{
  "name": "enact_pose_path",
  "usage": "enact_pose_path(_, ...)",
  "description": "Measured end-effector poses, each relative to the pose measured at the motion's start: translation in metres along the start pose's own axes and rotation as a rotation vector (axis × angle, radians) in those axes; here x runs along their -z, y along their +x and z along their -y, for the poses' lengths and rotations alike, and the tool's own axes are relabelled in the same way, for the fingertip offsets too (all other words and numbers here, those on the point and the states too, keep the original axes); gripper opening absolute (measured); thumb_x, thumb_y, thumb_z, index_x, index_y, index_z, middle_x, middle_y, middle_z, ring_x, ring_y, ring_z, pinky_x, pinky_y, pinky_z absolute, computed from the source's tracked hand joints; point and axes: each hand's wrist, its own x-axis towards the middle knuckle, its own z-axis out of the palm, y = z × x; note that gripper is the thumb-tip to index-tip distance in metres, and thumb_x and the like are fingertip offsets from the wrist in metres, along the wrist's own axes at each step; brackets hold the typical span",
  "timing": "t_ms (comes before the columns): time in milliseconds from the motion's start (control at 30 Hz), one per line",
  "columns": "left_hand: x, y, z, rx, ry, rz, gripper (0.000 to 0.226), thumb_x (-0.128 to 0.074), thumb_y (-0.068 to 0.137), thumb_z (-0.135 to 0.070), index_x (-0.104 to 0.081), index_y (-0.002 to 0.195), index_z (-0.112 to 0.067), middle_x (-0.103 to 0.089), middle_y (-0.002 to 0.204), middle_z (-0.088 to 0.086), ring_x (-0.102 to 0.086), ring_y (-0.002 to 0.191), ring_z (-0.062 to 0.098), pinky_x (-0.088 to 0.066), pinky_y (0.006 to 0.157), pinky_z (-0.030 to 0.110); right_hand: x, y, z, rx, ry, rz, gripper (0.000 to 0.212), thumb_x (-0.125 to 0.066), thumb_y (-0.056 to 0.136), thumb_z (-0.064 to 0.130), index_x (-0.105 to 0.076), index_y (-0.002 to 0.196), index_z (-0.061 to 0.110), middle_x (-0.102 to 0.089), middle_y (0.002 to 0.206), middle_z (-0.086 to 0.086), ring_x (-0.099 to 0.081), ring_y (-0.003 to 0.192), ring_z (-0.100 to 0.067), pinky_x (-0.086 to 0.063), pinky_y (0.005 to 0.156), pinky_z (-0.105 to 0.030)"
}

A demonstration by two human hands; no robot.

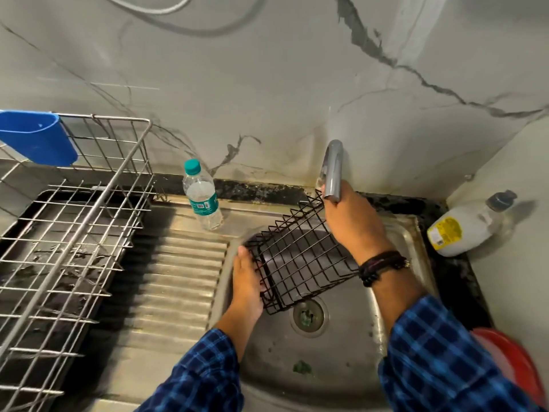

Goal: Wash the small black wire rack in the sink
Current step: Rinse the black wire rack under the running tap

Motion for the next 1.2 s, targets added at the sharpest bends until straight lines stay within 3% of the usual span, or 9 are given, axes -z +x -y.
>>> enact_pose_path(167,0.000,-0.019,-0.013,-0.077,-0.151,-0.024,0.065,-0.036,0.087,-0.084,-0.069,0.098,-0.030,-0.065,0.074,0.001,-0.049,0.058,0.017,-0.036,0.057,0.029,-0.001,-0.016,-0.029,0.092,-0.029,0.007,0.043,-0.038,0.103,0.045,-0.051,0.136,0.020,-0.066,0.105,0.001,-0.065,0.090,-0.015,-0.056,0.077,-0.034)
enact_pose_path(233,0.005,-0.018,-0.010,-0.079,-0.188,-0.065,0.066,-0.038,0.083,-0.087,-0.064,0.107,-0.031,-0.048,0.063,-0.007,-0.039,0.047,0.011,-0.026,0.050,0.025,0.004,-0.027,-0.040,0.051,0.093,-0.015,0.046,-0.049,0.100,0.044,-0.051,0.141,0.023,-0.063,0.122,0.007,-0.062,0.101,-0.007,-0.048,0.087,-0.014)
enact_pose_path(300,0.004,-0.021,-0.005,-0.064,-0.156,-0.105,0.072,-0.039,0.083,-0.087,-0.066,0.109,-0.026,-0.044,0.062,-0.007,-0.037,0.047,0.011,-0.026,0.048,0.026,0.005,-0.034,-0.043,0.065,0.191,-0.031,0.045,-0.058,0.096,0.045,-0.055,0.138,0.028,-0.060,0.119,0.013,-0.060,0.098,0.000,-0.040,0.080,-0.003)
enact_pose_path(567,-0.006,-0.021,0.000,0.224,-0.108,-0.049,0.073,-0.035,0.094,-0.075,-0.069,0.086,-0.011,-0.056,0.058,0.004,-0.047,0.042,0.021,-0.041,0.039,0.023,0.004,-0.030,-0.033,0.282,-0.085,-0.061,0.054,-0.057,0.086,0.065,-0.054,0.133,0.038,-0.063,0.113,0.006,-0.058,0.106,-0.013,-0.051,0.094,-0.037)
enact_pose_path(700,-0.013,-0.020,-0.036,0.152,-0.015,0.011,0.057,-0.035,0.099,-0.068,-0.060,0.073,-0.024,-0.055,0.049,-0.008,-0.042,0.040,0.010,-0.034,0.042,0.020,0.017,-0.044,-0.048,0.108,0.002,-0.171,0.044,-0.063,0.088,0.053,-0.054,0.122,0.027,-0.062,0.102,0.012,-0.061,0.090,-0.004,-0.053,0.073,-0.025)
enact_pose_path(800,-0.027,-0.024,-0.069,-0.049,0.154,0.065,0.051,-0.033,0.103,-0.060,-0.064,0.099,-0.019,-0.062,0.070,-0.003,-0.054,0.053,0.009,-0.042,0.045,0.023,0.017,-0.062,-0.071,-0.074,0.277,-0.220,0.038,-0.066,0.091,0.039,-0.052,0.122,0.023,-0.060,0.090,0.010,-0.058,0.076,0.002,-0.045,0.063,-0.007)
enact_pose_path(933,-0.052,-0.032,-0.091,-0.358,0.385,0.201,0.051,-0.038,0.099,-0.064,-0.058,0.127,-0.026,-0.066,0.125,0.010,-0.063,0.117,0.031,-0.053,0.098,0.054,0.007,-0.077,-0.103,-0.395,0.411,-0.183,0.038,-0.048,0.085,0.076,-0.058,0.103,0.043,-0.069,0.096,0.003,-0.069,0.085,-0.015,-0.055,0.079,-0.036)
enact_pose_path(1100,-0.091,-0.050,-0.107,-0.509,0.483,0.388,0.027,-0.037,0.108,-0.042,-0.060,0.117,-0.032,-0.071,0.096,-0.007,-0.065,0.083,0.004,-0.049,0.063,0.021,0.003,-0.088,-0.127,-0.635,0.843,-0.161,0.048,-0.052,0.088,0.070,-0.071,0.093,0.026,-0.074,0.091,0.001,-0.066,0.075,-0.011,-0.055,0.080,-0.036)
enact_pose_path(1200,-0.106,-0.054,-0.105,-0.521,0.572,0.563,0.020,-0.038,0.109,-0.030,-0.052,0.123,-0.032,-0.070,0.106,-0.002,-0.067,0.083,0.007,-0.058,0.075,0.027,0.005,-0.092,-0.136,-0.845,1.027,-0.299,0.051,-0.054,0.084,0.073,-0.067,0.082,0.024,-0.065,0.064,0.005,-0.058,0.054,-0.014,-0.046,0.055,-0.028)
